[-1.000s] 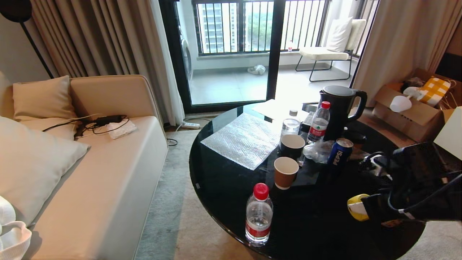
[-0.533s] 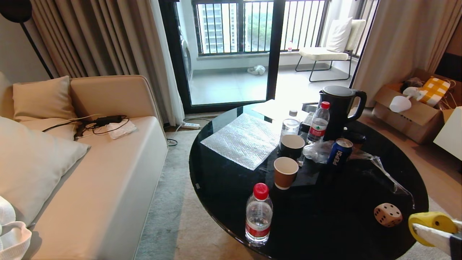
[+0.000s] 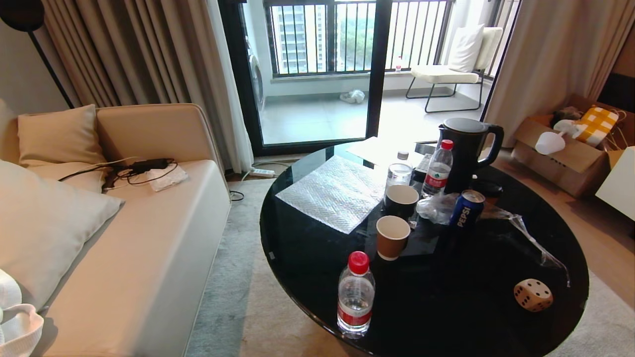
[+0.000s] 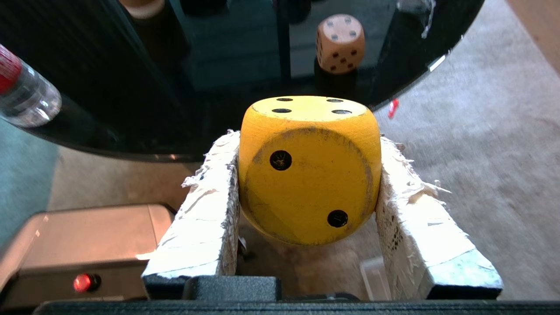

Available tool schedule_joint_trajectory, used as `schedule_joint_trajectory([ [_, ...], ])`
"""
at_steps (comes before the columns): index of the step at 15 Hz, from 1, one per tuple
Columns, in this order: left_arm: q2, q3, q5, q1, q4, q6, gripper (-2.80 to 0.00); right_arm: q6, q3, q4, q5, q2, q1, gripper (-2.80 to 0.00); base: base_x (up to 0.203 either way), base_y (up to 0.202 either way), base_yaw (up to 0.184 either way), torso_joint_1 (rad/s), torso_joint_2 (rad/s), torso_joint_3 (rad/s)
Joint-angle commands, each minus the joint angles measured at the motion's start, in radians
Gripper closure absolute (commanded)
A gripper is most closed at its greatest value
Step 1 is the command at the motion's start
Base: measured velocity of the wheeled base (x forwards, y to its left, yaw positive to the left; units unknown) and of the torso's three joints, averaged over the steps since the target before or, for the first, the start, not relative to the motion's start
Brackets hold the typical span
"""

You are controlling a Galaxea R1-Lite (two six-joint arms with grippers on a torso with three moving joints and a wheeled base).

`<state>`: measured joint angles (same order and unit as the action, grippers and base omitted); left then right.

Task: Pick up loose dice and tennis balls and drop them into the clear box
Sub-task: Put the toys in the box

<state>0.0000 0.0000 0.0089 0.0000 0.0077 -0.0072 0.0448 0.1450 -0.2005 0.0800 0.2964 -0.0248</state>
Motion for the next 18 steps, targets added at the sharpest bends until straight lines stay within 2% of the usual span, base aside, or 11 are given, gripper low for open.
schedule_joint_trajectory([
  [1,0.000,0.001,0.000,0.000,0.000,0.000,0.00,0.000,-0.022,0.001,-0.024,-0.073,0.046,0.00,0.000,0.000,0.000,0.000,0.00,0.000],
  [4,0.000,0.000,0.000,0.000,0.000,0.000,0.00,-0.035,-0.042,0.021,-0.032,-0.097,0.048,0.00,0.000,0.000,0.000,0.000,0.00,0.000],
  [10,0.000,0.000,0.000,0.000,0.000,0.000,0.00,-0.095,-0.076,0.016,-0.085,-0.298,0.031,0.00,0.000,0.000,0.000,0.000,0.00,0.000],
  [18,0.000,0.000,0.000,0.000,0.000,0.000,0.00,-0.091,-0.076,0.018,-0.085,-0.298,0.031,0.00,0.000,0.000,0.000,0.000,0.00,0.000],
])
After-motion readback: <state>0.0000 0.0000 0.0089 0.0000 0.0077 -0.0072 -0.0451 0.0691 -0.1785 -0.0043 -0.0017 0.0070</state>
